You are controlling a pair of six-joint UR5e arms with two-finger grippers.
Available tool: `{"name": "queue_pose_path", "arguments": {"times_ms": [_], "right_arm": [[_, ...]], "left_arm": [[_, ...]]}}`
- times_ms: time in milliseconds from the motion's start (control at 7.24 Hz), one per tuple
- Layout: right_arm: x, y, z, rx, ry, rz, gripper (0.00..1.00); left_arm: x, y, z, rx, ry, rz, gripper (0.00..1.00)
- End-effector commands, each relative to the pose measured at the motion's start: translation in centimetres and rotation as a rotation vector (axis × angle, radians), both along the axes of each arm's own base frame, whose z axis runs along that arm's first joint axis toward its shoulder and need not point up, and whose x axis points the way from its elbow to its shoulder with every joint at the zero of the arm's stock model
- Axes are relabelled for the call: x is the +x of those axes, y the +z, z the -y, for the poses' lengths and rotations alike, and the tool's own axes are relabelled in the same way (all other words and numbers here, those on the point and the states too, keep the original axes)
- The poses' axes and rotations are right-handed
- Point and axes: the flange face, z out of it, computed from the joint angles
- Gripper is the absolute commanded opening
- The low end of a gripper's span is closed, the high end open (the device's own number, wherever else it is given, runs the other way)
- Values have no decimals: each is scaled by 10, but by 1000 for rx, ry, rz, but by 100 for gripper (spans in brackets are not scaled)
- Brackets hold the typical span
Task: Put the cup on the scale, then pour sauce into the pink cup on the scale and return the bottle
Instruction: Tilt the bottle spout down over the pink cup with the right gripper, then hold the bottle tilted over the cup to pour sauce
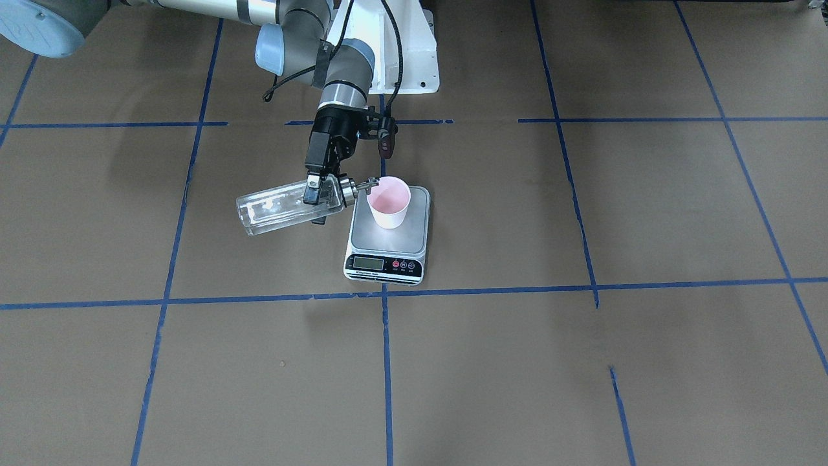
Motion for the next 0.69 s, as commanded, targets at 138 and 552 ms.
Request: {"name": "queue_pose_path", "arguments": {"times_ms": [138,552], "right_arm": [[2,18,-6,34,10,-94,0],[3,19,-7,52,17,-138,0]], "left_arm": [[0,-1,-1,1,0,0,100],[0,-4,0,7,0,2,100]]}}
